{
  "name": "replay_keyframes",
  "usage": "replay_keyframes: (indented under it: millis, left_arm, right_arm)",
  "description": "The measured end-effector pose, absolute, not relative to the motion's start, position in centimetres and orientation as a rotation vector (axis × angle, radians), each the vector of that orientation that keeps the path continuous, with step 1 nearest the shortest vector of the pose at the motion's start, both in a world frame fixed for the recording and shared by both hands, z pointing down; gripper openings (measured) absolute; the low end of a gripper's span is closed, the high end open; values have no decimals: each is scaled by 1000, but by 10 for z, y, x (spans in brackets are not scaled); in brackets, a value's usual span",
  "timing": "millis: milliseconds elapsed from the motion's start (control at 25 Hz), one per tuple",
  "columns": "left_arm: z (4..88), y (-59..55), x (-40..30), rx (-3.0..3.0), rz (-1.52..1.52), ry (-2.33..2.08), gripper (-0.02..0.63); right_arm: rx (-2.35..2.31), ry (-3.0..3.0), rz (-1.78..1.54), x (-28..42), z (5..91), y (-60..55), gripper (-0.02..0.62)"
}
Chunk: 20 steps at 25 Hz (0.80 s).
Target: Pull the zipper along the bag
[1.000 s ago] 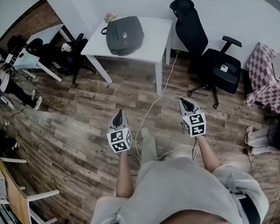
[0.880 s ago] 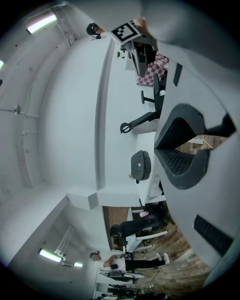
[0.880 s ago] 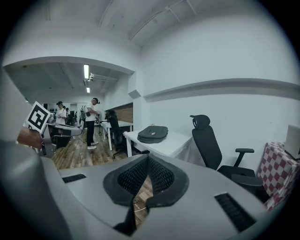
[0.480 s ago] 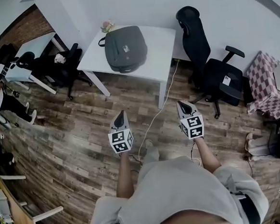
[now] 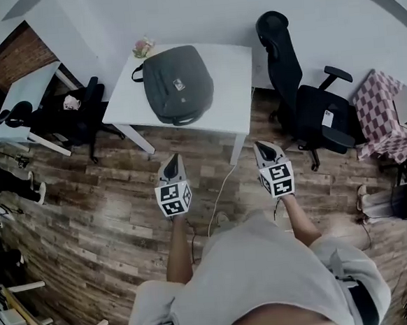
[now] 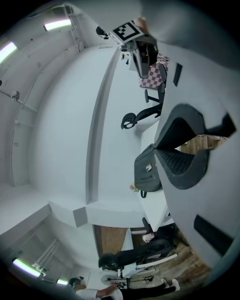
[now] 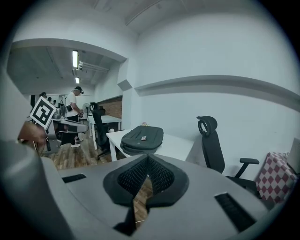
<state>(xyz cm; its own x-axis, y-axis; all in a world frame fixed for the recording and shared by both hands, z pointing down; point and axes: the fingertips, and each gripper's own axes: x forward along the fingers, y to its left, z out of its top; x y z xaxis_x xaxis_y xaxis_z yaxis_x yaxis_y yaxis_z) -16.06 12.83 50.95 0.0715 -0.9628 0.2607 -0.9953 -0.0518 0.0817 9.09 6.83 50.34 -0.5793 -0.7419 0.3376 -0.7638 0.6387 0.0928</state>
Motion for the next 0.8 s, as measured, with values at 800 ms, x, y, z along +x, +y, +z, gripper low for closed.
replay_keyframes:
  millis: [800]
  left_arm:
    - [538, -32, -182, 2154, 386, -1906, 26]
  right_arm:
    - [1159, -2525, 209, 47, 542, -98, 14]
